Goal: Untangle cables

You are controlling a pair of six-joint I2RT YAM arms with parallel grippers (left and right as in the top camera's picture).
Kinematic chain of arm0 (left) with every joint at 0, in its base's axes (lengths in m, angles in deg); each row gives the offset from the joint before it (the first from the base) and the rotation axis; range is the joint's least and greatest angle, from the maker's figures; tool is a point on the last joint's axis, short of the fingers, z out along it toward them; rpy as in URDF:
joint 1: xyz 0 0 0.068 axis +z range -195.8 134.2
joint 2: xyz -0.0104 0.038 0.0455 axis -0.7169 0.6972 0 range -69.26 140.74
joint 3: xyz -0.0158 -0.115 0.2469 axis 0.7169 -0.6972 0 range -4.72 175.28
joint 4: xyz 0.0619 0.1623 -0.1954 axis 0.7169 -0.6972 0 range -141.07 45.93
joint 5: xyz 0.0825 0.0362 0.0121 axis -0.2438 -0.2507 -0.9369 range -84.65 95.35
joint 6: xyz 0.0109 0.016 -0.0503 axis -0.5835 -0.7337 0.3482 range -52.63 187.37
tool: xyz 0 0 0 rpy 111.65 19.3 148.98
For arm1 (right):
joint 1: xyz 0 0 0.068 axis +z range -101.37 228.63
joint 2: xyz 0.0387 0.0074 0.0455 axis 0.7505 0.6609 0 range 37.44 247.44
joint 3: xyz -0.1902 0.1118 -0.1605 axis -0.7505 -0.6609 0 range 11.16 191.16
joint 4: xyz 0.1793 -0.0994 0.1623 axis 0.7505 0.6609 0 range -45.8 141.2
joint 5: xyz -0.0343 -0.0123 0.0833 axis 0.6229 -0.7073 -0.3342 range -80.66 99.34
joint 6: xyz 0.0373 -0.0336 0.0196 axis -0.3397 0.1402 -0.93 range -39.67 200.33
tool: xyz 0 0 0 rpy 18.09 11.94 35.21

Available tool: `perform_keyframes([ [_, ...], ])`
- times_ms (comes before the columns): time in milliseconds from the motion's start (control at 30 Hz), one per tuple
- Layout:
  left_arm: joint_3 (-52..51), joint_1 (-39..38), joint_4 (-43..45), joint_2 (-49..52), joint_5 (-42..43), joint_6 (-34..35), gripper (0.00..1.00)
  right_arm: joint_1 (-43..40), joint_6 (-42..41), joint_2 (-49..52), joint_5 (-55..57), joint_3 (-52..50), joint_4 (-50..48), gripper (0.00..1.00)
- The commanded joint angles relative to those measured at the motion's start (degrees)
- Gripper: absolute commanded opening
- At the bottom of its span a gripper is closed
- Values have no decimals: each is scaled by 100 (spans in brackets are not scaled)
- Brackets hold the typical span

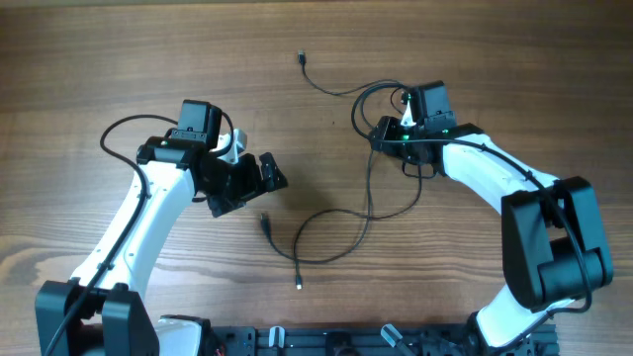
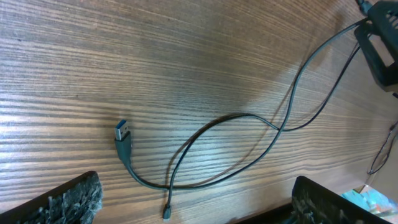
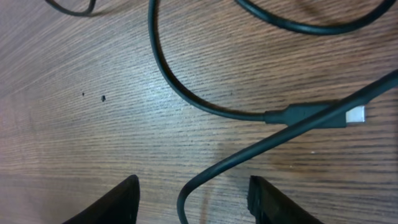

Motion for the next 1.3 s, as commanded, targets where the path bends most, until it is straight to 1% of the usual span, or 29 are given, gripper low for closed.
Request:
perform_keyframes([
  [0, 37, -20, -70, -11, 74, -114, 100, 55, -2, 201, 184, -4, -59, 59],
  [200, 37, -20, -70, -11, 74, -114, 100, 59, 22, 420, 181, -4, -144, 57],
  [333, 37, -17, -66, -11, 72, -114, 100, 61, 11, 577, -17, -4, -240, 52],
  [367, 37, -17, -66, -11, 72, -114, 100, 61, 11, 577, -79, -4, -297, 47],
  [467, 37, -17, -66, -11, 72, -111, 100, 59, 15, 575, -579, -2, -542, 21],
  [500, 35, -20, -66, -11, 72, -111, 100, 59, 13, 575, -706, -2, -590, 6],
  [533, 35, -17, -68, -11, 72, -111, 100, 59, 15, 573, -791, 4, -605, 4],
  [633, 35, -17, -116, -11, 70, -114, 100, 59, 260, 470, -988, 101, -501, 4],
  [767, 35, -17, -168, -11, 74, -42, 100, 59, 378, -155, -1005, 450, 173, 4],
  [833, 35, -20, -177, -11, 74, 44, 100, 59, 297, -529, -1008, 656, 444, 4],
  [900, 35, -17, -177, -11, 74, 42, 100, 59, 249, -988, -1266, 949, 662, 4],
  [1033, 35, -17, -173, -11, 72, 37, 100, 59, -339, -1825, -1832, 1394, 603, 4],
  [1100, 35, -17, -170, -11, 72, 37, 100, 59, -852, -2157, -2343, 1646, 245, 4],
  [1167, 35, -17, -173, -11, 72, 37, 100, 59, -1453, -2323, -3147, 1808, -546, 4],
  [1267, 35, -17, -170, -11, 72, 37, 100, 59, -2776, -2385, -4356, 1836, -2774, 5],
])
